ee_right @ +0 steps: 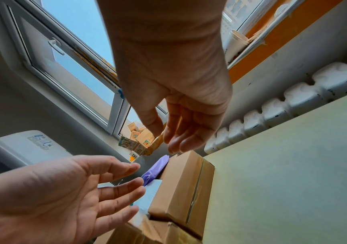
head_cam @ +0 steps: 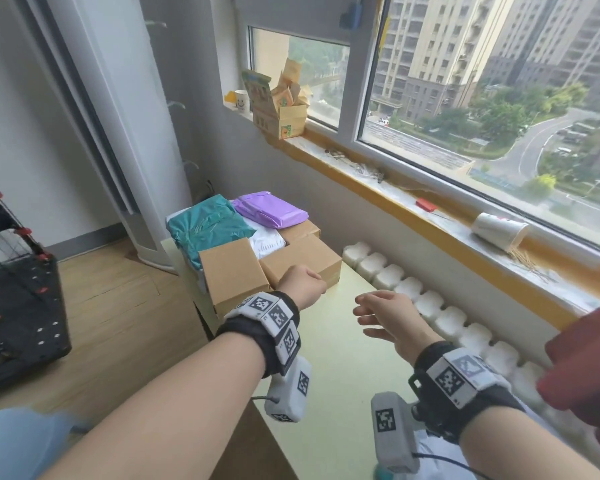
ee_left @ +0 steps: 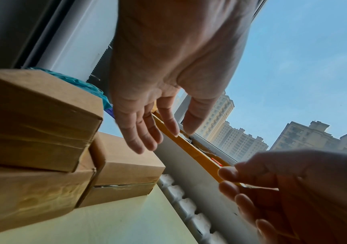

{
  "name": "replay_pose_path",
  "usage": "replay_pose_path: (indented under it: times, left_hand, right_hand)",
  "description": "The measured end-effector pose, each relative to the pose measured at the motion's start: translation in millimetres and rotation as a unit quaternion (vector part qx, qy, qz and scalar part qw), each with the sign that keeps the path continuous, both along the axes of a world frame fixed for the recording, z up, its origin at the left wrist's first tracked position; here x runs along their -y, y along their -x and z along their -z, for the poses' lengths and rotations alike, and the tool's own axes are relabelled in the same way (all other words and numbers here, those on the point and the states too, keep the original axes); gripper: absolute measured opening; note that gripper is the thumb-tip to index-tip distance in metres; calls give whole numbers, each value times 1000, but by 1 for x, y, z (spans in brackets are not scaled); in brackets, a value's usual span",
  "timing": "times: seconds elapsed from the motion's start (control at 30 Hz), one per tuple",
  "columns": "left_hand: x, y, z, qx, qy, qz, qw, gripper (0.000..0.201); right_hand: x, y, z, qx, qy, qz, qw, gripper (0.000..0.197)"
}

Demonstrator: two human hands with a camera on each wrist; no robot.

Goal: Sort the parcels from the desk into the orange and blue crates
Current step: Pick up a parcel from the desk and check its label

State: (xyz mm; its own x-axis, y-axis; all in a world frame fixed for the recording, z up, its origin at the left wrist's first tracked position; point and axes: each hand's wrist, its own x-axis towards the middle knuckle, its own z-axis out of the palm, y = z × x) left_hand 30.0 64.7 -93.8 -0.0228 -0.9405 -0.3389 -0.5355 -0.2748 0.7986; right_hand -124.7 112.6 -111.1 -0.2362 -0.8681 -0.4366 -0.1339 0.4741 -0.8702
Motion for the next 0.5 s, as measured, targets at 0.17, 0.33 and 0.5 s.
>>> replay_pose_path:
  times: [0.17, 0.33, 0.5]
  left_hand:
    - [40, 15, 5, 17, -6, 22, 1000, 16]
    - [92, 18, 13, 42, -23, 50, 998, 7]
    - [151, 19, 15, 100, -48, 70, 991, 28]
  right_hand:
    - [25, 10, 3, -2, -7, 15, 1000, 14]
    - [50, 13, 10, 5, -19, 42, 999, 12]
    - [82, 9, 20, 7, -36, 60, 998, 12]
